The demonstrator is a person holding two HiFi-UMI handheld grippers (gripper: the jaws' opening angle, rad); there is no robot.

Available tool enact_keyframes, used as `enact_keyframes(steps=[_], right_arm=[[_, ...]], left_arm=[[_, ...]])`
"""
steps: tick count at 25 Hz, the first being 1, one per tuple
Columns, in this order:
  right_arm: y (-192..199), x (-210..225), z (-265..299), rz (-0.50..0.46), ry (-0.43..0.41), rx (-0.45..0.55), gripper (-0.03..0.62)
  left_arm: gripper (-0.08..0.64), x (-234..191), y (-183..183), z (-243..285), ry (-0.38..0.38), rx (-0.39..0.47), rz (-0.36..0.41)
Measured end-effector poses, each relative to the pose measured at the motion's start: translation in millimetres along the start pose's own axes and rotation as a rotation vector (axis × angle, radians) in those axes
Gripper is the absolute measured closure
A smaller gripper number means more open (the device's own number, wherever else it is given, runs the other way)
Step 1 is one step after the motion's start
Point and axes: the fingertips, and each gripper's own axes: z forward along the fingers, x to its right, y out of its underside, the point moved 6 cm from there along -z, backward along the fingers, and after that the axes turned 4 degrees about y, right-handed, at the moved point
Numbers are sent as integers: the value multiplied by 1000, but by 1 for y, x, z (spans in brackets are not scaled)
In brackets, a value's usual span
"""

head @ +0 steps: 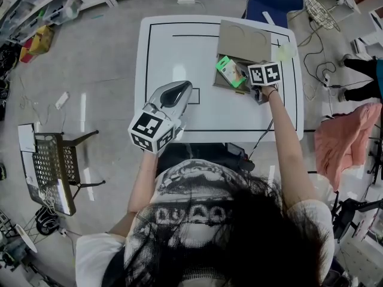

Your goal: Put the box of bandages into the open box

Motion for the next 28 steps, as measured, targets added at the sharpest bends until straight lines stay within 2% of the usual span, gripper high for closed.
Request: enact_keyframes(steps=[6,13,22,28], right_arm=[[-3,-25,-30,34,-16,116,594],[1,-78,-74,75,-49,273,594],[24,-172,-134,138,-65,480,594],[55,-241,-165,175,-36,575,594]], left_arm=[[560,6,2,-16,15,9,7],[560,16,3,-42,51,20,21],[560,26,9,-86,116,15,43],[560,36,22,-120,187,-2,51]])
